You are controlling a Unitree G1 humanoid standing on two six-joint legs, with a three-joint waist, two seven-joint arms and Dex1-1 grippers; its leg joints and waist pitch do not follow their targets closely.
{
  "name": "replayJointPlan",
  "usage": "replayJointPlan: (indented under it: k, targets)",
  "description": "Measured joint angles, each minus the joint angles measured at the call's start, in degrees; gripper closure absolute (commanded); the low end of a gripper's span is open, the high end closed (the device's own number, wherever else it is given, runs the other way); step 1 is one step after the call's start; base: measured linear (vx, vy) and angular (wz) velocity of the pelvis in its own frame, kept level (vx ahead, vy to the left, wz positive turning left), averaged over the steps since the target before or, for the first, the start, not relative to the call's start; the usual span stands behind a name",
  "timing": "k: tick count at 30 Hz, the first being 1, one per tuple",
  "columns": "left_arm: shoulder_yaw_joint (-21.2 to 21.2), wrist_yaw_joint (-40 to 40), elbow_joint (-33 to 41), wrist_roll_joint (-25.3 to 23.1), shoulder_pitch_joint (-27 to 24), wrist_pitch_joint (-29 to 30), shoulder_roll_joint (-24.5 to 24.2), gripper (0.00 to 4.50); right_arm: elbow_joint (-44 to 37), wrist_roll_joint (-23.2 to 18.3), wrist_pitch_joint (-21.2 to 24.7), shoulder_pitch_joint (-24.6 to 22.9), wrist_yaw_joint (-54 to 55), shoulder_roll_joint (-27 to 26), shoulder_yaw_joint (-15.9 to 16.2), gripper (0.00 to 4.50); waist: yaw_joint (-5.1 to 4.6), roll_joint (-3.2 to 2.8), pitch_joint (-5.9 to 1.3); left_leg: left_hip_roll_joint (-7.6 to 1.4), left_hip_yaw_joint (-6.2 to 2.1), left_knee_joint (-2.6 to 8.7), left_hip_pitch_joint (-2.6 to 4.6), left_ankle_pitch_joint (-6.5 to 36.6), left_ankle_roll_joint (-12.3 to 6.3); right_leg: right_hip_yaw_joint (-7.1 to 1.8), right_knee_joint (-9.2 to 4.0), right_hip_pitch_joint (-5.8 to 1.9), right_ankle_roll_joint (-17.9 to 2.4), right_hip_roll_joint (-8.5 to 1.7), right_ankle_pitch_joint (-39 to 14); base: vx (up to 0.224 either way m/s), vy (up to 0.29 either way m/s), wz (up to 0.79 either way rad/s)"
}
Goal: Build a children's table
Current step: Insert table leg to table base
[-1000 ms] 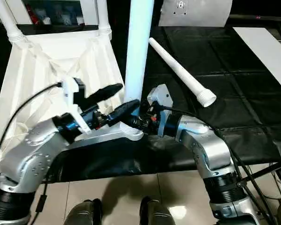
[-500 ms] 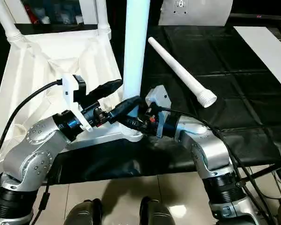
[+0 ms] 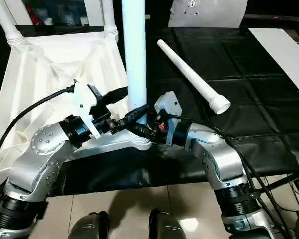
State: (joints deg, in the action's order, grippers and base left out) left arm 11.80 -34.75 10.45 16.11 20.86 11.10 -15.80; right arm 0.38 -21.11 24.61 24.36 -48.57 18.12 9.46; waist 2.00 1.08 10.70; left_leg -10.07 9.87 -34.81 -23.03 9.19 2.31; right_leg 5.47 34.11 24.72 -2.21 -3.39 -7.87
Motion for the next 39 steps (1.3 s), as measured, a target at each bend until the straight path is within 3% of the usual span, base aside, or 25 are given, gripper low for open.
replayJointPlan:
  k: [2,6,12,39]
  targets:
    - [-0.1,0.0,-0.1,0.5,0.0,0.4,0.7,1.86,0.0,0.1,0.0,0.0,0.0,0.0,0.0,2.57,0.01,0.00,0.00,0.00,0.00,0.00,0.00,0.0,0.00,0.00,0.00,0.00,0.0,0.00,0.0,0.000,0.000,0.00]
    - [-3.0,0.9,0.4,7.4,-0.2,6.1,4.9,2.19,0.0,0.3,-0.3,0.0,-0.2,0.0,0.2,2.57,0.11,0.00,0.00,0.00,0.00,-0.02,-0.01,0.0,0.00,0.00,0.01,0.00,0.0,0.00,0.0,0.000,0.000,0.00]
    - [-4.7,1.8,1.2,12.3,-0.2,9.4,6.2,2.56,0.0,0.3,-0.4,0.0,-0.4,0.0,0.2,2.57,0.00,0.00,0.00,0.00,0.00,-0.02,0.01,0.0,0.00,0.00,0.01,0.01,0.0,0.00,0.0,0.000,0.000,0.00]
    - [-6.4,2.6,2.3,12.9,1.6,13.1,5.6,2.58,1.1,0.5,-1.1,1.4,0.0,-1.0,-0.2,2.57,-0.01,0.00,0.00,0.00,0.00,-0.01,0.00,0.0,0.00,0.00,-0.01,0.01,0.0,0.00,0.0,0.000,0.000,0.00]
